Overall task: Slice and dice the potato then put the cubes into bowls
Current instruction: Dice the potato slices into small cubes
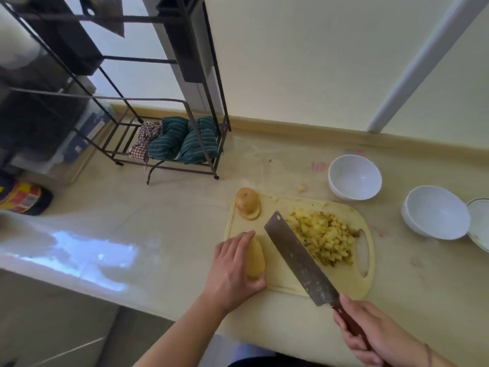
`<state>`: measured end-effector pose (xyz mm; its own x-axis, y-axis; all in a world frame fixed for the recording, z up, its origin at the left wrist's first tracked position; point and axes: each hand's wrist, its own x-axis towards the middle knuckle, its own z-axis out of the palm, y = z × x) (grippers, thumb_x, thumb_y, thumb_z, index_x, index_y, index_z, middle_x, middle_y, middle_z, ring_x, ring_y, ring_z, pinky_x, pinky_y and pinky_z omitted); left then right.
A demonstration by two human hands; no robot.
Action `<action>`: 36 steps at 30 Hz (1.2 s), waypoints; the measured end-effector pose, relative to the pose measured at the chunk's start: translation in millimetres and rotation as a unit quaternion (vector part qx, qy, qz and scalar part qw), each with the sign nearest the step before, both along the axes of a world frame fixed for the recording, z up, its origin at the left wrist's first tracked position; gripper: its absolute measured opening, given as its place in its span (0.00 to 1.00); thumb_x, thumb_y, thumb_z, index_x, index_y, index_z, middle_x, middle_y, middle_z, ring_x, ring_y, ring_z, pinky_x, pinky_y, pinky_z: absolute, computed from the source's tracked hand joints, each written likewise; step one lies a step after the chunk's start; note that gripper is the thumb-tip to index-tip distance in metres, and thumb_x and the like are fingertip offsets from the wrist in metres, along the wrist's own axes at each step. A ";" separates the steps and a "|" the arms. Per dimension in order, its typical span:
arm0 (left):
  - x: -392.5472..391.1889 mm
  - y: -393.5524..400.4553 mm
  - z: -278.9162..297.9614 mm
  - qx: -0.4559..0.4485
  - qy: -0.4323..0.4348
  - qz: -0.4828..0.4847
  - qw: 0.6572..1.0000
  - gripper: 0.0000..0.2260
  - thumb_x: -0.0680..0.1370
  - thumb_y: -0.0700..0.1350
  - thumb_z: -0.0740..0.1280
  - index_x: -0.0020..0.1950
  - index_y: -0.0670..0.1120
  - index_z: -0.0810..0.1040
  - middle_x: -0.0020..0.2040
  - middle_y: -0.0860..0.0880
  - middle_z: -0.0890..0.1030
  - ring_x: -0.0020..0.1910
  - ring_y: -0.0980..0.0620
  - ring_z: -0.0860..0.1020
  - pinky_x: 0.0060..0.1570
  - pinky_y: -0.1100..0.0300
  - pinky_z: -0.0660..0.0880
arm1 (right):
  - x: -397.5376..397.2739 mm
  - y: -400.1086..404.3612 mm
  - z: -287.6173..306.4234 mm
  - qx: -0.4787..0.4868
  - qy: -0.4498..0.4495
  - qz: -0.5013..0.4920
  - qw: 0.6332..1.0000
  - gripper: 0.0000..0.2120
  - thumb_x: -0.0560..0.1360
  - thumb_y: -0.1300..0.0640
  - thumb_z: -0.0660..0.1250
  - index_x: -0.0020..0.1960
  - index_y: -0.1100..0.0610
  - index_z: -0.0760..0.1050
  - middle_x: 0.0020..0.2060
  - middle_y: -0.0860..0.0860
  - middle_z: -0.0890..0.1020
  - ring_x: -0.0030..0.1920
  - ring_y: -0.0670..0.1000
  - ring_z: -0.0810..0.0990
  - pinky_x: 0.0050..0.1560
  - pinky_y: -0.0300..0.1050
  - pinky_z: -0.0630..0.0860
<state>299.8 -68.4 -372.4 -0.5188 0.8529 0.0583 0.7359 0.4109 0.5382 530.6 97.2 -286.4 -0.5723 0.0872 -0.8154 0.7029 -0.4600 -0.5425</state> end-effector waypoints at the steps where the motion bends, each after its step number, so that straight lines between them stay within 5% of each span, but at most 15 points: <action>1: 4.9 -1.6 -3.1 -0.011 0.009 0.014 1.000 0.40 0.67 0.61 0.68 0.76 0.49 0.63 0.67 0.47 0.79 0.66 0.48 0.71 0.67 0.57 0.61 | -2.1 -1.1 -2.1 -0.007 -0.006 0.011 1.000 0.30 0.69 0.28 0.62 0.38 0.57 0.68 0.27 0.56 0.63 0.22 0.47 0.57 0.20 0.36 0.54; 4: 15.6 0.2 -8.9 -0.030 0.007 0.062 0.998 0.39 0.68 0.63 0.67 0.76 0.50 0.63 0.65 0.47 0.80 0.65 0.46 0.66 0.65 0.54 0.59 | -4.5 -0.5 -6.6 -0.018 -0.021 0.026 0.999 0.26 0.75 0.33 0.57 0.41 0.58 0.66 0.27 0.54 0.63 0.21 0.47 0.57 0.21 0.35 0.55; 11: 28.4 -10.6 -22.0 0.015 0.036 0.059 0.997 0.34 0.76 0.64 0.65 0.78 0.51 0.63 0.74 0.51 0.71 0.66 0.48 0.66 0.66 0.49 0.65 | -1.8 23.6 -9.9 0.022 -0.025 0.027 0.999 0.26 0.71 0.35 0.60 0.38 0.60 0.67 0.26 0.56 0.63 0.22 0.47 0.56 0.23 0.36 0.51; 16: 49.4 13.2 -30.4 0.054 0.066 0.126 0.988 0.33 0.74 0.69 0.67 0.69 0.46 0.74 0.67 0.48 0.75 0.62 0.46 0.72 0.64 0.52 0.70 | -5.9 24.7 -13.1 0.069 0.004 0.072 0.995 0.25 0.70 0.36 0.58 0.38 0.60 0.65 0.25 0.55 0.62 0.21 0.48 0.55 0.22 0.35 0.54; 23: 61.4 24.1 -36.0 0.082 0.094 0.154 0.980 0.30 0.73 0.67 0.71 0.65 0.47 0.76 0.63 0.43 0.77 0.58 0.42 0.74 0.59 0.47 0.74 | -1.5 20.4 -27.0 0.205 0.035 0.171 0.963 0.38 0.57 0.17 0.57 0.35 0.53 0.69 0.28 0.52 0.69 0.28 0.50 0.68 0.33 0.46 0.67; 29: 59.7 16.6 -32.2 0.097 0.125 0.099 0.982 0.23 0.78 0.61 0.70 0.64 0.45 0.77 0.66 0.44 0.74 0.62 0.39 0.74 0.63 0.45 0.73 | 0.2 33.3 -24.0 0.251 0.041 0.202 0.946 0.39 0.56 0.16 0.53 0.34 0.53 0.69 0.24 0.50 0.67 0.26 0.45 0.67 0.29 0.38 0.64; 32: 58.1 14.7 -32.2 0.109 0.127 0.066 0.984 0.17 0.79 0.52 0.72 0.57 0.39 0.84 0.60 0.40 0.81 0.61 0.38 0.77 0.57 0.42 0.75 | -1.8 30.0 -24.7 0.279 0.023 0.219 0.935 0.35 0.57 0.17 0.50 0.38 0.46 0.73 0.25 0.48 0.74 0.27 0.44 0.74 0.31 0.37 0.70; 36: 58.7 17.1 -28.7 0.107 0.107 0.068 0.986 0.15 0.78 0.48 0.73 0.55 0.36 0.84 0.58 0.39 0.82 0.61 0.39 0.76 0.60 0.45 0.75 | -4.2 28.6 -28.8 0.324 -0.005 0.219 0.920 0.46 0.40 0.12 0.35 0.48 0.29 0.68 0.31 0.37 0.80 0.42 0.35 0.79 0.40 0.28 0.73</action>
